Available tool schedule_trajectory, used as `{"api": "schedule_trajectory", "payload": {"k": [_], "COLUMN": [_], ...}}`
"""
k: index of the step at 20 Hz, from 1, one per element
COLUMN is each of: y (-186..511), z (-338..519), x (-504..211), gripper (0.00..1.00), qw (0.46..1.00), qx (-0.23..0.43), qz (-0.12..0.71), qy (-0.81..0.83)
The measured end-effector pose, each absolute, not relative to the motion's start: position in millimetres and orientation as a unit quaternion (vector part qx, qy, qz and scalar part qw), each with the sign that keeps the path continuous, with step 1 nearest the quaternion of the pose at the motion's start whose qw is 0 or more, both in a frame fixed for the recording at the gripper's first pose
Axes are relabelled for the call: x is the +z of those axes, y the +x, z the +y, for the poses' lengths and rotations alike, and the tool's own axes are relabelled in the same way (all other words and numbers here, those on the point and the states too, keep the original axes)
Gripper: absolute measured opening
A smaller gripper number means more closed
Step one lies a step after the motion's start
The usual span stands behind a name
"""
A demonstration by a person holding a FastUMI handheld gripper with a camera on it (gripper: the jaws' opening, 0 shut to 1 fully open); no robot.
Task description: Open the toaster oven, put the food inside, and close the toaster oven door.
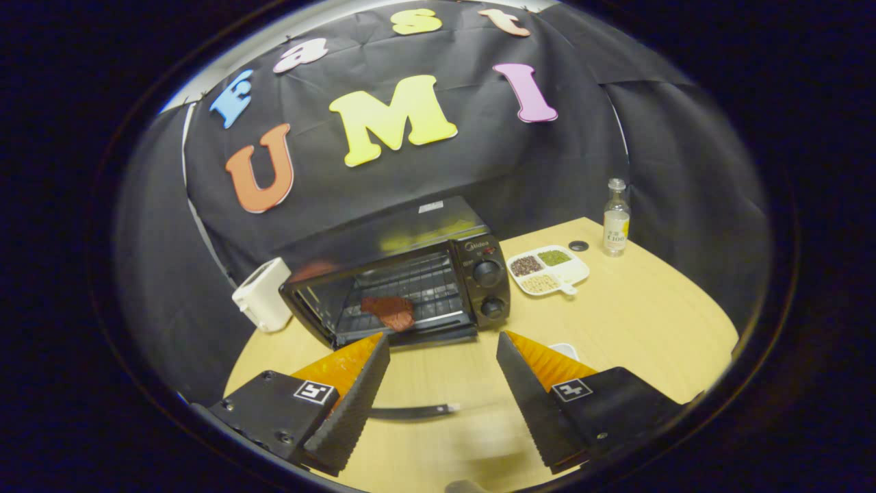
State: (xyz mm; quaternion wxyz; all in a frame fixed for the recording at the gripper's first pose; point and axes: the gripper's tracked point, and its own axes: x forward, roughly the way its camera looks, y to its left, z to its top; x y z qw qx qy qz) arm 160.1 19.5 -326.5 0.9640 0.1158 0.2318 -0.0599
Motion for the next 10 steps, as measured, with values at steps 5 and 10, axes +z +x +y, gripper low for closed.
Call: {"api": "schedule_trajectory", "payload": {"k": [5,10], "y": [111.5,104.5], "z": [27.3,54.7], "x": [-374.0,-422.6], "gripper": [1.0,1.0], "qw": [0.958,0.948], "qx": [-0.047,-0.028], "qz": [0.276,0.312], "qy": [0.065,0.049]}}
